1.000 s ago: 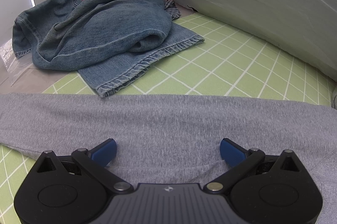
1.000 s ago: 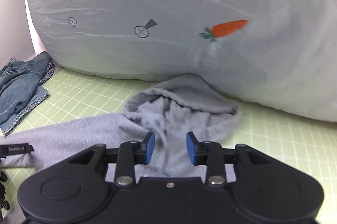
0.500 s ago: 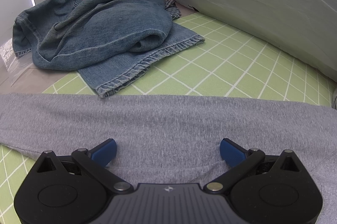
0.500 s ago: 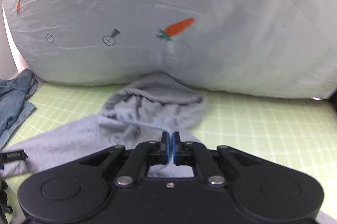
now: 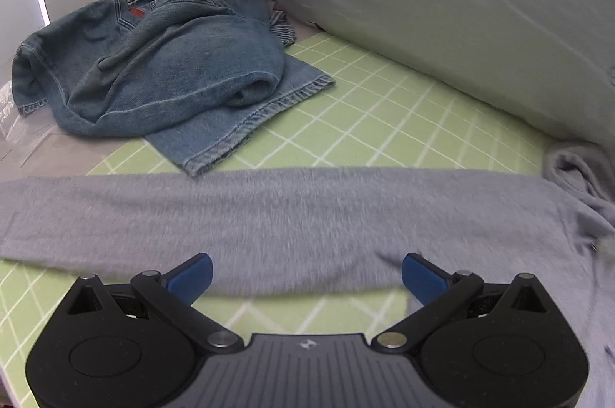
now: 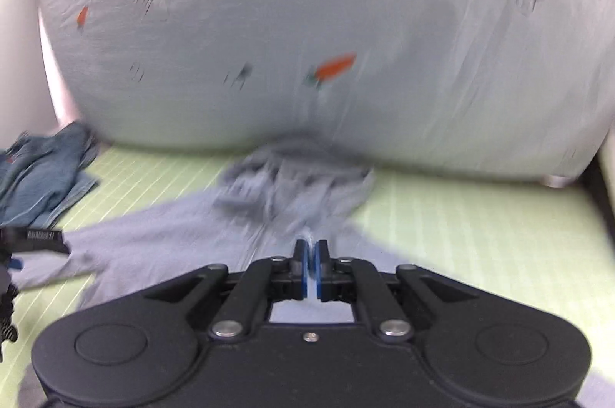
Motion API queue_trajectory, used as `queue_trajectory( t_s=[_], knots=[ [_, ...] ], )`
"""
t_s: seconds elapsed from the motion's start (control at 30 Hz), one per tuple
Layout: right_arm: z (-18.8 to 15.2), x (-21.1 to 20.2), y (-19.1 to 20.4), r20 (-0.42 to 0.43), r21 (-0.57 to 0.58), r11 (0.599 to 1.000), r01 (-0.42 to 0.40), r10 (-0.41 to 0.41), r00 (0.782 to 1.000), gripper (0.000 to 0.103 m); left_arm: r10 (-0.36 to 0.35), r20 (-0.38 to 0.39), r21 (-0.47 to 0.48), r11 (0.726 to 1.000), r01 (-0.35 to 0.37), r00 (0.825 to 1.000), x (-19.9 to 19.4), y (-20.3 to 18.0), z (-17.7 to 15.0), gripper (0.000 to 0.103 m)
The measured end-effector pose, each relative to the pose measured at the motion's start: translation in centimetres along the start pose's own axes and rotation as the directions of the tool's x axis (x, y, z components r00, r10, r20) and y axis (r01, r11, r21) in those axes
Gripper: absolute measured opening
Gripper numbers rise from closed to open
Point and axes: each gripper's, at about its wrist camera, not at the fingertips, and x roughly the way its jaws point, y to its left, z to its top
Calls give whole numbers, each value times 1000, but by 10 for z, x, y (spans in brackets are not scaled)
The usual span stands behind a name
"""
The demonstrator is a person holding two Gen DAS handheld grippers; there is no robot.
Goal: Fold clothes
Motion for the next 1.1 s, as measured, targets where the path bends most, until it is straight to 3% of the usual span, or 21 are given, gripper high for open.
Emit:
queue_trajectory(
  t_s=[0.07,0.17,0.23,0.27,0.33,0.4,0.77,1.1],
  knots=[
    [-13,2,2,-58,11,1000,-7,8,998,6,-3,-5,15,1000,3,1000,-11,7,-10,103],
    [-25,-4,5,-105,28,1000,-2,5,994,23,3,-6,25,1000,-3,1000,-26,25,-25,103],
    [-30,-12,9,-104,30,1000,8,-4,995,50,17,-12,16,1000,-17,1000,-32,39,-32,103],
    [-32,-16,11,-103,27,1000,14,-11,995,57,24,-17,9,1000,-24,1000,-34,45,-36,103],
    [-38,-19,17,-107,20,1000,24,-22,994,90,37,-24,-6,999,-37,999,-38,58,-40,103],
    [-45,-21,22,-112,17,1000,25,-23,994,103,45,-24,-18,999,-46,999,-40,71,-43,103],
    [-72,-2,52,-158,57,994,88,-78,984,103,87,-27,-89,992,-89,996,-29,149,-34,103],
    [-107,35,74,-312,92,968,232,-193,930,103,171,-21,-169,971,-172,985,1,235,-4,103]
  ],
)
